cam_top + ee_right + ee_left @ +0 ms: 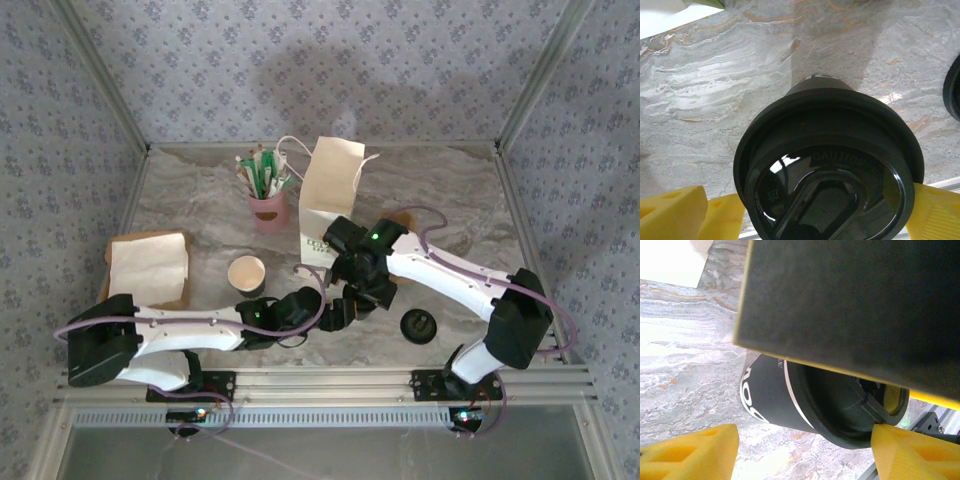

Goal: Pack the takeout coffee

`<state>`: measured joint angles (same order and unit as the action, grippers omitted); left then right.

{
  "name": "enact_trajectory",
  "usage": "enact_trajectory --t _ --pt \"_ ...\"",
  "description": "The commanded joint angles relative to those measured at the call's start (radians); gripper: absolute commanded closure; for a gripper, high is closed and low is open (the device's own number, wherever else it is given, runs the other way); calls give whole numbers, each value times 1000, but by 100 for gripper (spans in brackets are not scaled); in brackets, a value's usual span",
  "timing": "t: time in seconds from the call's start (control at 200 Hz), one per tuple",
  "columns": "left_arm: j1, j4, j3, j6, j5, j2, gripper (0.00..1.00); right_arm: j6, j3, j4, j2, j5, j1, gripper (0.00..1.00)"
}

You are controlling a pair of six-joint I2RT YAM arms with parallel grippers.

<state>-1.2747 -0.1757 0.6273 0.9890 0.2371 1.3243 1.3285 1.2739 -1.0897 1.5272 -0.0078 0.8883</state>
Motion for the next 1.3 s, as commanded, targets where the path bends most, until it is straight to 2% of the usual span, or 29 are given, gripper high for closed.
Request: enact_trajectory --t 0.0,0.275,0.475,0.824,1.294 --pt "3 61 23 11 -14 29 30 28 40 -8 -32 -22 3 0" --pt "2 102 52 4 -12 45 30 41 53 -45 -35 -5 -10 0" --pt "2 110 70 -3 -14 53 30 45 48 -52 -39 -23 -26 4" --pt "2 114 82 -4 -20 61 30 47 19 -32 -57 -73 -58 4" --pt "3 121 96 -4 -32 53 29 39 -1 -32 -144 -69 -81 4"
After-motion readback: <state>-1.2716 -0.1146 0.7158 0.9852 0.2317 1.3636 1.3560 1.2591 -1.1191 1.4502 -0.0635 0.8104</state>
